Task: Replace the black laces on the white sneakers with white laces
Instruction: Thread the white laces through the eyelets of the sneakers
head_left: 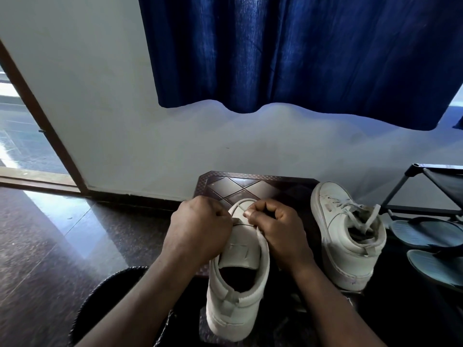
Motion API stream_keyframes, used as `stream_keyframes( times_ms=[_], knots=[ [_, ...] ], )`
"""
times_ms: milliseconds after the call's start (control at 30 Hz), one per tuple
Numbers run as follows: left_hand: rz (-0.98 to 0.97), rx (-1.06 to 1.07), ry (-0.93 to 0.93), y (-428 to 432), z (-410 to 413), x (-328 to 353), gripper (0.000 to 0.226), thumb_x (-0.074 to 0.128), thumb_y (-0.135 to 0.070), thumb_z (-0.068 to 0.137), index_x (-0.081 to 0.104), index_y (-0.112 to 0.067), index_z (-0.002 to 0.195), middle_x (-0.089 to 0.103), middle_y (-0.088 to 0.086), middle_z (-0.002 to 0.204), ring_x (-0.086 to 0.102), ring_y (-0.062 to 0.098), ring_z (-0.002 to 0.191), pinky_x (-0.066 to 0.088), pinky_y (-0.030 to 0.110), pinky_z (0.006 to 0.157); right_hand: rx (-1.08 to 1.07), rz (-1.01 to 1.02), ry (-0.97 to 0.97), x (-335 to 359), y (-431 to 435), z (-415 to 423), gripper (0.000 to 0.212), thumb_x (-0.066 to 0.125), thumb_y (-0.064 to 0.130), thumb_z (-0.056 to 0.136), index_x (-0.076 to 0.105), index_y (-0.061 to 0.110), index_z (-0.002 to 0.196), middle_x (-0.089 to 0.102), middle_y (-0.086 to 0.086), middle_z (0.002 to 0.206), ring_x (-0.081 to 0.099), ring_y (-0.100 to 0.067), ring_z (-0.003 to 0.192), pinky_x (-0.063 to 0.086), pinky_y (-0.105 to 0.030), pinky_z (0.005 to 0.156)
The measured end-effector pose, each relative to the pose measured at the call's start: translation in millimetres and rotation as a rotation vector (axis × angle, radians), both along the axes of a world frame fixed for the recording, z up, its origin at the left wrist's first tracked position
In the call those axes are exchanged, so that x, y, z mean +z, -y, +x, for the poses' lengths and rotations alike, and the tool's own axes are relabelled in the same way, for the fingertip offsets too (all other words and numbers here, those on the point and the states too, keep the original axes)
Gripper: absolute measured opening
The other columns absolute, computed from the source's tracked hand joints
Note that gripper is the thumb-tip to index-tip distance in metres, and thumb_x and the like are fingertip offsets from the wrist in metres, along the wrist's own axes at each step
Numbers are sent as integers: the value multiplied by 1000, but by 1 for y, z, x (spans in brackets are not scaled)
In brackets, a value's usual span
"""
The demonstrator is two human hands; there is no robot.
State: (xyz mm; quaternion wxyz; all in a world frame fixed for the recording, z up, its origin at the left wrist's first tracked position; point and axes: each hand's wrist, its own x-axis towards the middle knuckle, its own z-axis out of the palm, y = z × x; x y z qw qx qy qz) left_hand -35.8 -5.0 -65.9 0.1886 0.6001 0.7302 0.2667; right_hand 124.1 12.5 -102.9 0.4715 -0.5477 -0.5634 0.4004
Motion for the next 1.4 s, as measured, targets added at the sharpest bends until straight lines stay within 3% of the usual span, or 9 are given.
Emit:
stream_keyframes(
  times_ms=[200, 367, 500, 633, 767, 900, 1033, 1200, 1400],
  knots=[
    [-71, 49, 228, -2, -5, -4, 9, 73, -30, 81, 78, -27, 74, 73, -7, 73, 69, 19, 78, 55, 31, 67, -22, -25, 90, -1, -3, 0, 16, 69, 32, 63, 69, 16, 63, 70, 4, 87, 67, -11, 84, 54, -38, 83],
    [-75, 41, 366, 1, -5, -3, 9, 78, -26, 82, 79, -24, 73, 67, -9, 58, 56, 14, 54, 46, 29, 57, -9, 1, 140, -4, -6, 0, 16, 78, 20, 69, 67, 16, 58, 67, 6, 88, 64, -7, 84, 49, -28, 79],
    [-64, 36, 391, 3, -4, -2, 14, 78, -24, 81, 79, -34, 71, 75, -7, 70, 72, 17, 73, 56, 36, 70, -36, 38, 245, -5, -6, -4, 16, 69, 36, 62, 64, 21, 57, 64, 7, 91, 63, -12, 89, 49, -33, 87],
    [-63, 30, 403, 2, -5, -3, 16, 78, -24, 80, 79, -36, 70, 75, -10, 69, 68, 12, 70, 52, 30, 67, -7, 40, 229, -7, -7, -5, 16, 66, 36, 62, 66, 20, 60, 64, 9, 91, 62, -13, 94, 48, -43, 97],
    [-69, 39, 425, 1, -5, -3, 14, 79, -23, 80, 79, -34, 70, 75, -7, 70, 66, 10, 68, 48, 26, 64, 41, 21, 125, -9, -8, -1, 10, 78, 27, 69, 73, 22, 63, 64, 7, 95, 63, -7, 95, 49, -29, 91],
    [-79, 44, 467, -1, -7, -4, 18, 78, -18, 80, 79, -32, 69, 74, -2, 66, 53, 5, 50, 38, 19, 48, 64, 4, 27, -11, -9, 1, 28, 82, 7, 78, 74, 26, 59, 65, 8, 98, 65, -6, 97, 48, -20, 85],
    [-76, 32, 500, -2, -8, -6, 17, 78, -17, 79, 80, -32, 69, 77, 1, 73, 64, 12, 66, 44, 27, 65, -20, 40, 60, -12, -8, -4, 23, 79, 8, 78, 70, 21, 62, 65, 9, 92, 64, -3, 85, 46, -14, 76],
    [-63, 24, 521, -1, -9, -9, 18, 79, -17, 80, 80, -32, 70, 77, 4, 75, 58, 11, 61, 43, 27, 63, -77, 89, 119, -11, -6, -7, 27, 77, 7, 78, 64, 21, 60, 62, 11, 83, 61, -4, 78, 40, -7, 68],
    [-107, 23, 622, -6, -14, -11, 8, 78, -22, 80, 81, -20, 72, 70, 3, 66, 59, 15, 58, 49, 29, 62, 41, 92, 175, -13, -10, -1, 25, 84, 16, 78, 71, 31, 65, 63, 8, 97, 59, -1, 86, 44, -13, 76]
  ],
)
